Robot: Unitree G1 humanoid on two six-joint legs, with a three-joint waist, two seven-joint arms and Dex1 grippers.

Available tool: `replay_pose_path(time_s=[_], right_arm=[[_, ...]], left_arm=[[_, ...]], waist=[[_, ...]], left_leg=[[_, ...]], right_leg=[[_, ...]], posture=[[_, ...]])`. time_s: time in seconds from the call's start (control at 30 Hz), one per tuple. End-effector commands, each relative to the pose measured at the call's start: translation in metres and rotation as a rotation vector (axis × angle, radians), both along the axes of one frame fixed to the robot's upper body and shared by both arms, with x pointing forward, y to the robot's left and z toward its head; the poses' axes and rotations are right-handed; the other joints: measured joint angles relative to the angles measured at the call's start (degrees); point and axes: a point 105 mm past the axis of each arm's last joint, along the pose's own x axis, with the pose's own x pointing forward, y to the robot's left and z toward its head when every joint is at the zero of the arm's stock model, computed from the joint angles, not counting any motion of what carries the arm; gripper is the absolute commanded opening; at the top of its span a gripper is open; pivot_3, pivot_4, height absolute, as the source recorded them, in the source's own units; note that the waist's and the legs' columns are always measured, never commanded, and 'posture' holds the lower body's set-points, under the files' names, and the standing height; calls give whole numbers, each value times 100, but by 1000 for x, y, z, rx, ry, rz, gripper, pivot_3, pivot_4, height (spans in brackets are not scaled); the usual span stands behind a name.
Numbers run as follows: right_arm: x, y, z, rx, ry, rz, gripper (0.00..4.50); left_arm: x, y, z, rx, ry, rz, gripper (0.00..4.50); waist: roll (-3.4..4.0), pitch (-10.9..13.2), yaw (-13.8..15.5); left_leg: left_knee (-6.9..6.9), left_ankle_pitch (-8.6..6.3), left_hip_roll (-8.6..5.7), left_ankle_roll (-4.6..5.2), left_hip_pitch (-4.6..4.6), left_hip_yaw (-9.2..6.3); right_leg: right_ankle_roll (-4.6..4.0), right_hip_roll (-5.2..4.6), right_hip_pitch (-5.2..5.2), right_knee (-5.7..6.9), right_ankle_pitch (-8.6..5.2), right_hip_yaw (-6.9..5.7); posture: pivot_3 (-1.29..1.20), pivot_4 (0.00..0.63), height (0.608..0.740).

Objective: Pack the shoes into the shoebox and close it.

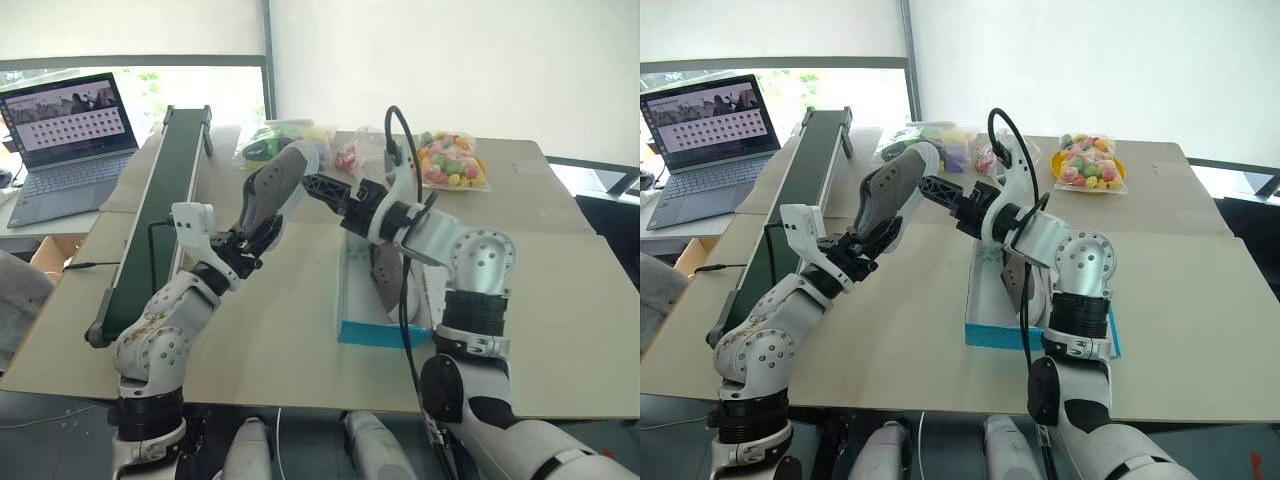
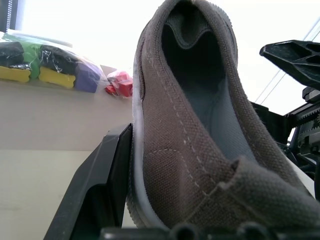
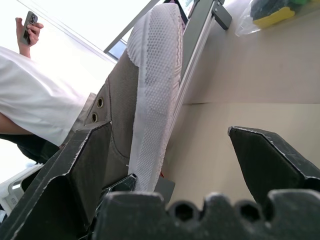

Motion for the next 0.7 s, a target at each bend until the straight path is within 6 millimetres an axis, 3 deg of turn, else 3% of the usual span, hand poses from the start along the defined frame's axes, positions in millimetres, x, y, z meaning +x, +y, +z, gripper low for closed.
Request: replay_pose_path(time_s=[0.03,0.2,0.37,0.4,0.47,0.63,0.67,0.7], right_arm=[[-2,14,19,28,-60,29,4500],[3,22,15,35,-44,20,4500],[7,20,17,78,-33,-2,4500],[7,19,17,79,-33,-4,3984],[6,18,17,80,-35,-8,3487],[1,22,19,62,-42,8,1718],[0,24,18,54,-42,13,1423],[-1,25,19,50,-44,16,1423]], left_arm=[[-13,-22,21,-2,-89,-113,2543],[-22,-41,24,-13,-95,-204,2543],[-20,-37,23,-4,-90,-178,2543],[-18,-35,23,1,-89,-164,2537],[-16,-31,23,8,-90,-146,2537],[-11,-28,19,41,-75,-117,2537],[-10,-28,17,55,-71,-111,2537],[-9,-28,15,70,-66,-103,2537]], waist=[[0,0,0],[0,0,3],[0,0,10],[0,0,9],[0,0,9],[0,0,9],[1,0,9],[1,0,9]], left_leg=[[0,0,0,0,0,0],[0,0,0,0,0,0],[0,0,0,0,-1,0],[-1,0,0,0,-1,0],[-1,0,0,0,-1,0],[-1,0,0,0,-1,0],[-1,0,0,0,-1,0],[-1,0,0,0,-1,0]], right_leg=[[0,0,0,0,0,0],[0,0,0,-1,0,0],[1,0,0,-2,0,0],[1,0,0,-3,0,0],[1,0,0,-4,0,0],[1,0,0,-4,0,0],[1,0,0,-4,0,0],[1,0,0,-4,0,0]], posture=[[0,150,709],[0,150,709],[0,150,709],[0,150,709],[0,150,709],[0,150,709],[0,150,709],[0,150,709]])
